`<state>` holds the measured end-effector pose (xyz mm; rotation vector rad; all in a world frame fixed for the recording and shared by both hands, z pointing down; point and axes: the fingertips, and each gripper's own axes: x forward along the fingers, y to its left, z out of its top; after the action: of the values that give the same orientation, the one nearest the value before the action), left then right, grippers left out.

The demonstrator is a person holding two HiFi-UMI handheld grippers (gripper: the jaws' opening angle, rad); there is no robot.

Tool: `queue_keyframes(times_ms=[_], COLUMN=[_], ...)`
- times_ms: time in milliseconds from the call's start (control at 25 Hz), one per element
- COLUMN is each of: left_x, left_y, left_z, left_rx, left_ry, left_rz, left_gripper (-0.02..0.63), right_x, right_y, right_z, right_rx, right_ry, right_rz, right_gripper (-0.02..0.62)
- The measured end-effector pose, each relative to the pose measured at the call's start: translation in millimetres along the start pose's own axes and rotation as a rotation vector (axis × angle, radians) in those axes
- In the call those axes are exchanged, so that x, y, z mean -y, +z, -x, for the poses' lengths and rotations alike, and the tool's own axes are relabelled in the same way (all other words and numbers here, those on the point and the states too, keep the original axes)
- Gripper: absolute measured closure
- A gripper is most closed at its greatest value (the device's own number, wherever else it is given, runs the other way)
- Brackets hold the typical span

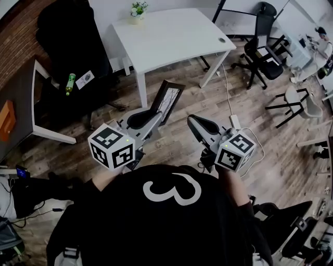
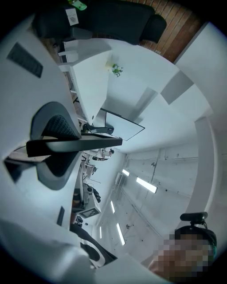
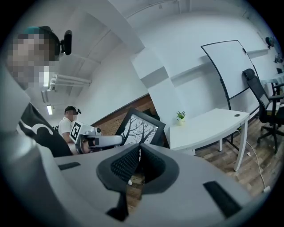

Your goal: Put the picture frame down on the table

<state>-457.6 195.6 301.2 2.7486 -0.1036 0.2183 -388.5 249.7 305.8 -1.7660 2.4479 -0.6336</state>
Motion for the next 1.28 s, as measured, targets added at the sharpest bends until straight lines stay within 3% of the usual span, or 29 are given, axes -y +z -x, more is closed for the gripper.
queue_keyframes(times_ms=[320,600,1280], left_x=[-9.8,-6.0,-25.0], left_y=[-13.9,-14.8,24.3], left_z=[-15.7,-51.8,-220.0], left_rx=[-0.014,-0.034,-0.063], left_ry=[-0.011,0.012,0.066], left_rz=[0.064,0.06,0.036], left_gripper=[0.54,0.54,0.54], right_x=[19.5,60.1,227.5], right_y=[-15.7,-20.6,44.3], right_z=[4.7,15.9,41.2], right_rx=[-0.026,-0.041,0.011], right_ry=[-0.026,-0.01,0.014], right_rz=[-0.071,-0.118,-0.143], right_gripper=[0.571,0.571,0.571])
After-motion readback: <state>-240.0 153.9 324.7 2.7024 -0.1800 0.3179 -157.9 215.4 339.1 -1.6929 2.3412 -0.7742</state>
